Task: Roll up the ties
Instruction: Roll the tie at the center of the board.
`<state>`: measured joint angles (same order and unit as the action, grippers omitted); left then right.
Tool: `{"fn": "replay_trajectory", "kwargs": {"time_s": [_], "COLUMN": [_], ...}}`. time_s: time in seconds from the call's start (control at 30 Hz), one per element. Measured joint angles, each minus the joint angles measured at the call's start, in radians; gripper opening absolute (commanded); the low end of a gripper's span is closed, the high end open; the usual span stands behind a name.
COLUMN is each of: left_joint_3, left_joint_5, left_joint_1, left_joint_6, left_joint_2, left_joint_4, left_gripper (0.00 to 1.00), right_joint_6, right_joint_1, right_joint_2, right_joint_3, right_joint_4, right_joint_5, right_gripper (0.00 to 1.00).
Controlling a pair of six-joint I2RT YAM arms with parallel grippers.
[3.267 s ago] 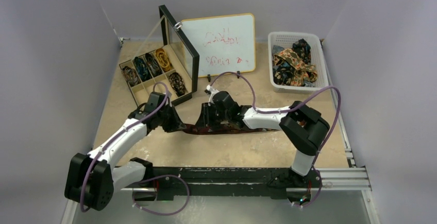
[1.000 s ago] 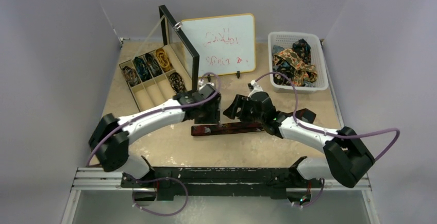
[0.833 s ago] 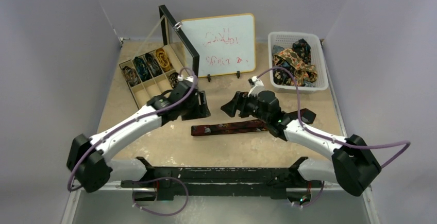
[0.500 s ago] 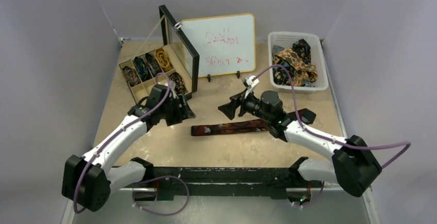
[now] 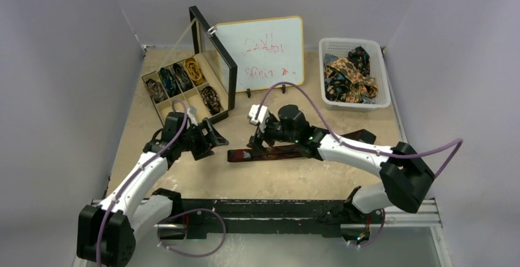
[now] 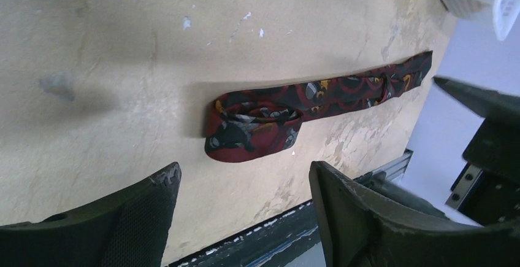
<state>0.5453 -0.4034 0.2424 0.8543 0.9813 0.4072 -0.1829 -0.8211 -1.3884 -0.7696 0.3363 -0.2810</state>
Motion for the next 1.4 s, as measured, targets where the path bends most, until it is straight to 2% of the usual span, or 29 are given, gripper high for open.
{"fn": "replay_trajectory", "kwargs": {"time_s": [0.13, 0.27, 0.73, 0.83, 1.03, 1.17, 1.3, 1.4], "left_joint_3": [-0.028, -0.037, -0.037, -0.037, -0.037, -0.037, -0.037, -0.037], "left_joint_5": [0.018, 0.038, 0.068, 0.068, 0.069, 0.068, 0.067, 0.067], "left_joint_1": [-0.043, -0.071, -0.1, -0.102, -0.105, -0.105, -0.105, -0.105], "left_joint_6": [0.011, 0.022, 0.016, 0.016, 0.013, 0.013, 0.013, 0.013], "left_joint_2": [-0.072, -0.08, -0.075, -0.076, -0.077, -0.077, -0.076, -0.076], "left_joint_4": [0.031, 0.053, 0.086, 0.09, 0.098, 0.098, 0.098, 0.097], "left_gripper": [0.75, 0.75, 0.75, 0.75, 0.75, 0.75, 0.75, 0.75], "right_joint_6": [-0.119, -0.187, -0.261, -0.266, -0.298, -0.316, -0.324, -0.325], "right_joint_1": [-0.06, -0.084, -0.152, -0.158, -0.161, -0.161, -0.161, -0.161], "right_joint_2": [-0.094, -0.224, -0.42, -0.46, -0.539, -0.555, -0.555, -0.555], "right_joint_3": [-0.092, -0.171, -0.29, -0.298, -0.337, -0.359, -0.359, -0.359], "right_joint_4": [-0.089, -0.163, -0.233, -0.225, -0.228, -0.234, -0.235, -0.235], "right_joint_5": [-0.064, -0.089, -0.154, -0.157, -0.155, -0.153, -0.154, -0.157], "right_gripper": [0.85, 0.88, 0.88, 0.82, 0.51, 0.4, 0.35, 0.35]}}
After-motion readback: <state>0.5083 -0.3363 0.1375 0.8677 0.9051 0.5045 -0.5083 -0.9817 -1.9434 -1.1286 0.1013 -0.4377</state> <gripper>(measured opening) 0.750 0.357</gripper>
